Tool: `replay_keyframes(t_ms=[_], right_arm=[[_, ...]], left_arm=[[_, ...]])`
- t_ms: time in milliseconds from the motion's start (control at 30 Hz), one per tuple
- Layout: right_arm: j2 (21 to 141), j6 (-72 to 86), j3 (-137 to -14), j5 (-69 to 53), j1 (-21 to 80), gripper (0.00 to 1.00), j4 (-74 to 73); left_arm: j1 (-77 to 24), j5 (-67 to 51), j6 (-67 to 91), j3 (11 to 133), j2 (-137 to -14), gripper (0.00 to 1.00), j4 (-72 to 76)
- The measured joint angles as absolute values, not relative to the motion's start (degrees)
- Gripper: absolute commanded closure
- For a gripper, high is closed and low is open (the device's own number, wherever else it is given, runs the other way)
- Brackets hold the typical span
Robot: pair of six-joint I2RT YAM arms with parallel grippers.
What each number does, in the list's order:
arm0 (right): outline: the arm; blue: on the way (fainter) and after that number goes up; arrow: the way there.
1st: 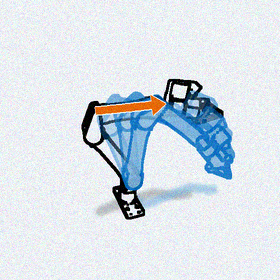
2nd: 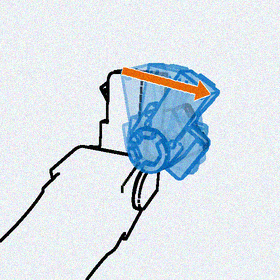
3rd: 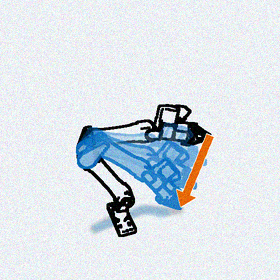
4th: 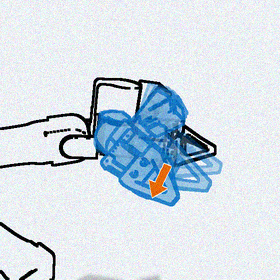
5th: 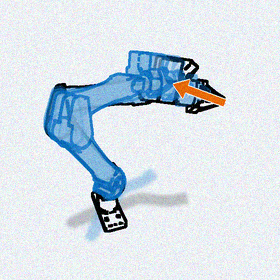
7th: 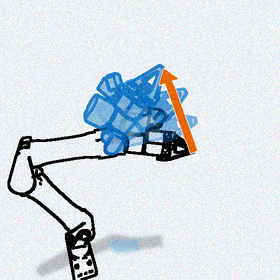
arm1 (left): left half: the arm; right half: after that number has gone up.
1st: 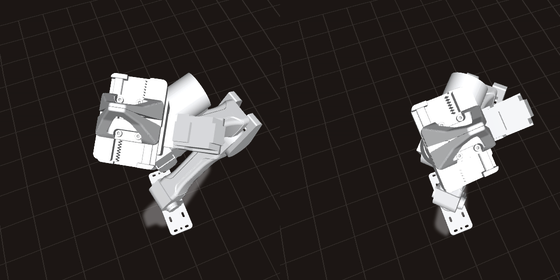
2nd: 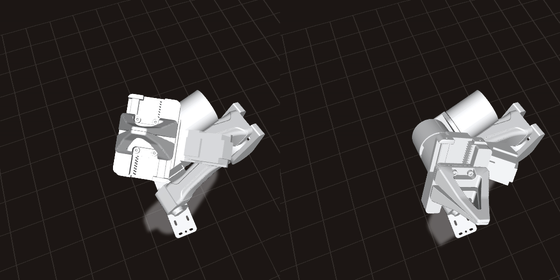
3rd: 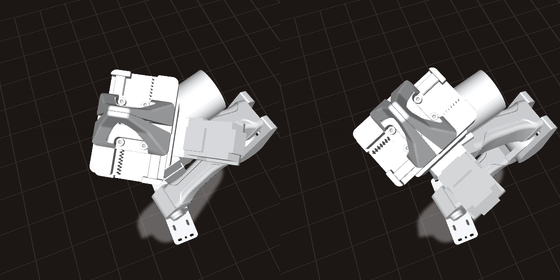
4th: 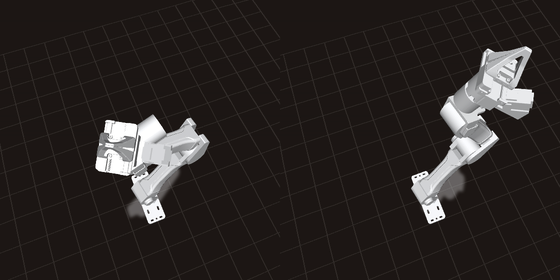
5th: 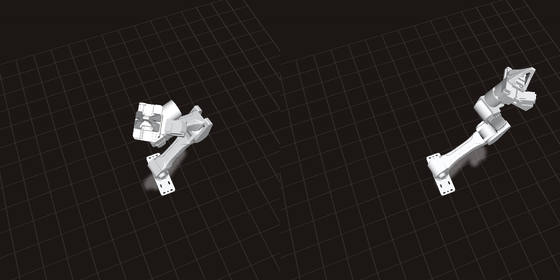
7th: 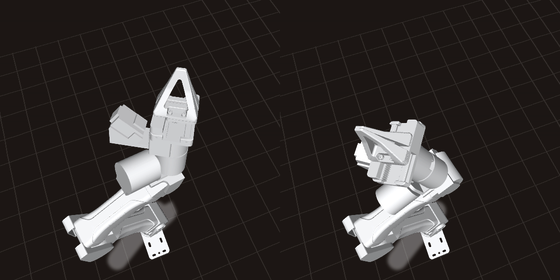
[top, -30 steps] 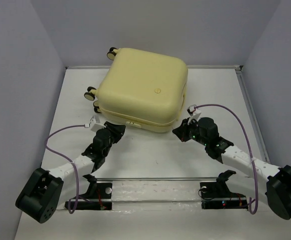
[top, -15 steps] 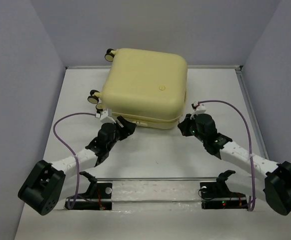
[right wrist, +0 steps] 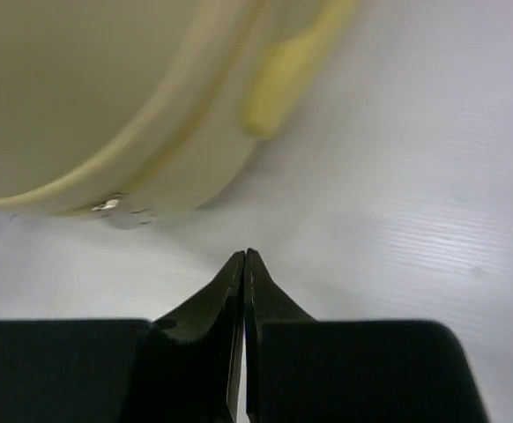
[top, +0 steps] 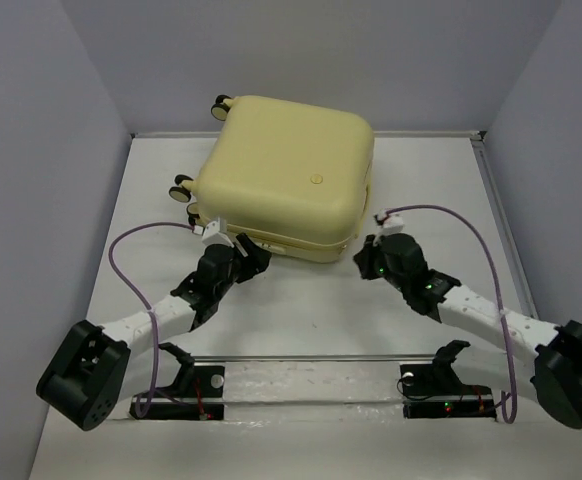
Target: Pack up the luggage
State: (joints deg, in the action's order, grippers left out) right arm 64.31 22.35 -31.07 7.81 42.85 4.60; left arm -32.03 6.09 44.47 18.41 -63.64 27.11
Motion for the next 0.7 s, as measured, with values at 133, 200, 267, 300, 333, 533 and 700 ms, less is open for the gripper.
replay_keyframes(t_ms=[133,200,267,300,333,533,700], right_arm=[[55.0,23.4,-26.2,10.5,32.4,0.53,0.3],[55.7,22.5,-26.7,9.1,32.9,0.38,0.4],[57.4,20.7,-27.5,7.3,33.2,0.37,0.4],[58.5,20.1,-27.9,5.8,33.3,0.37,0.8],[59.5,19.1,-28.2,4.1,33.4,0.37,1.2],[64.3,15.9,-29.7,-4.7,33.4,0.36,7.8],[70.5,14.8,-31.8,-7.2,33.4,0.47,13.5]], left_arm=[[-32.0,6.8,44.0,18.5,-63.6,0.23,25.5],[-32.0,6.9,43.9,18.5,-63.6,0.24,25.3],[-32.0,6.8,43.6,18.9,-63.6,0.23,25.0],[-32.0,6.7,43.5,19.0,-63.6,0.23,24.9],[-32.0,6.6,43.4,19.2,-63.6,0.23,24.9],[-32.0,5.5,42.9,19.2,-63.5,0.24,24.9],[-32.0,5.0,42.0,19.2,-63.0,0.24,24.9]])
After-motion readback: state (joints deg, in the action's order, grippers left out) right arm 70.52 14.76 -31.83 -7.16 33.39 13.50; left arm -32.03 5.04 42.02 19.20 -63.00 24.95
